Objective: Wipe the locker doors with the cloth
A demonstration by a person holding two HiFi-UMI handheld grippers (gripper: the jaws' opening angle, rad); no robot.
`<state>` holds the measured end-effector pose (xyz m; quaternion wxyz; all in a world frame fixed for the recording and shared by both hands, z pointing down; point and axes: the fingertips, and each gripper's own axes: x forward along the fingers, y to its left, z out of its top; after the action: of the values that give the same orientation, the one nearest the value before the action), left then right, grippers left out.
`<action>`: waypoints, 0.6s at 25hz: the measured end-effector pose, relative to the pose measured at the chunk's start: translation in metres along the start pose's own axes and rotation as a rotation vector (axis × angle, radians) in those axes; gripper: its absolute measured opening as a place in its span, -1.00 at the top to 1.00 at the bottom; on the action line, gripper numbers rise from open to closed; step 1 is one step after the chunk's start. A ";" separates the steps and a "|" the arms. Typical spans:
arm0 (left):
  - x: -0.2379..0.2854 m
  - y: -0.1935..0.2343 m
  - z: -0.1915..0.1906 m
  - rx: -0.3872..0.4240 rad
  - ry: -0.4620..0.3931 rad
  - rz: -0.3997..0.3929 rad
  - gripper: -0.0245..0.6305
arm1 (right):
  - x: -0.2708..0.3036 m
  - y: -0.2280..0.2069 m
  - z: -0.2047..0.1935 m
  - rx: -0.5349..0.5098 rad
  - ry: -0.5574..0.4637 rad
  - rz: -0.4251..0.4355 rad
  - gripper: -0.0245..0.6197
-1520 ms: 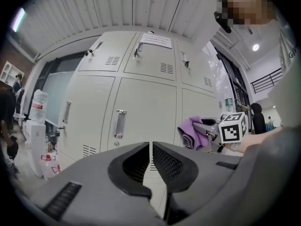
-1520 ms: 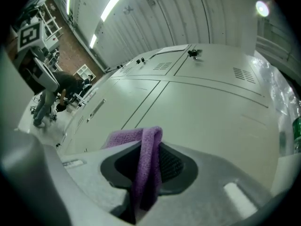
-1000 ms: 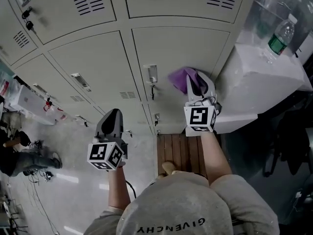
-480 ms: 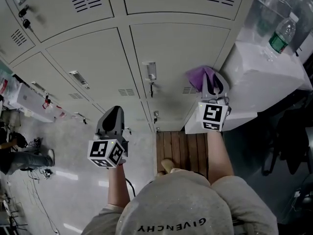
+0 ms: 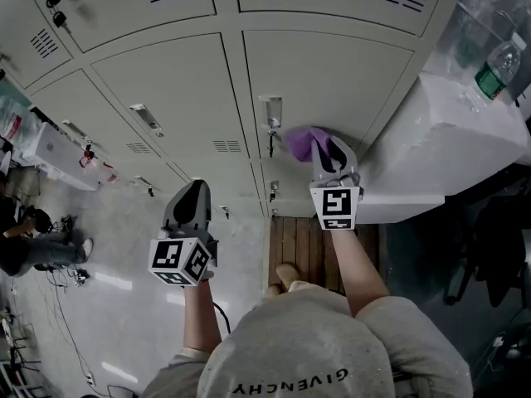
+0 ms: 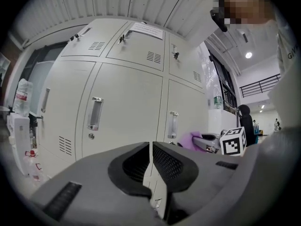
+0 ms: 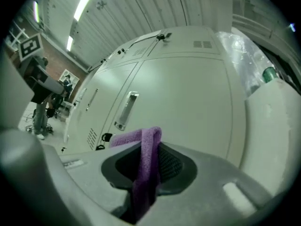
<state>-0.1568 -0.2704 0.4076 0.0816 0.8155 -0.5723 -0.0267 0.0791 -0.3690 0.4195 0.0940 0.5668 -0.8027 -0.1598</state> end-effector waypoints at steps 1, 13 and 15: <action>-0.005 0.005 -0.001 -0.002 0.002 0.016 0.87 | 0.005 0.013 -0.002 -0.010 0.008 0.028 0.73; -0.064 0.060 -0.005 -0.014 0.011 0.209 0.87 | 0.043 0.096 -0.029 -0.102 0.109 0.172 0.74; -0.064 0.061 -0.005 -0.012 0.013 0.208 0.87 | 0.044 0.099 -0.034 -0.131 0.119 0.187 0.74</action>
<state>-0.2345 -0.2299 0.4192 0.0927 0.7514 -0.6531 -0.0163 -0.0119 -0.3854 0.4857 0.1928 0.4906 -0.8330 -0.1683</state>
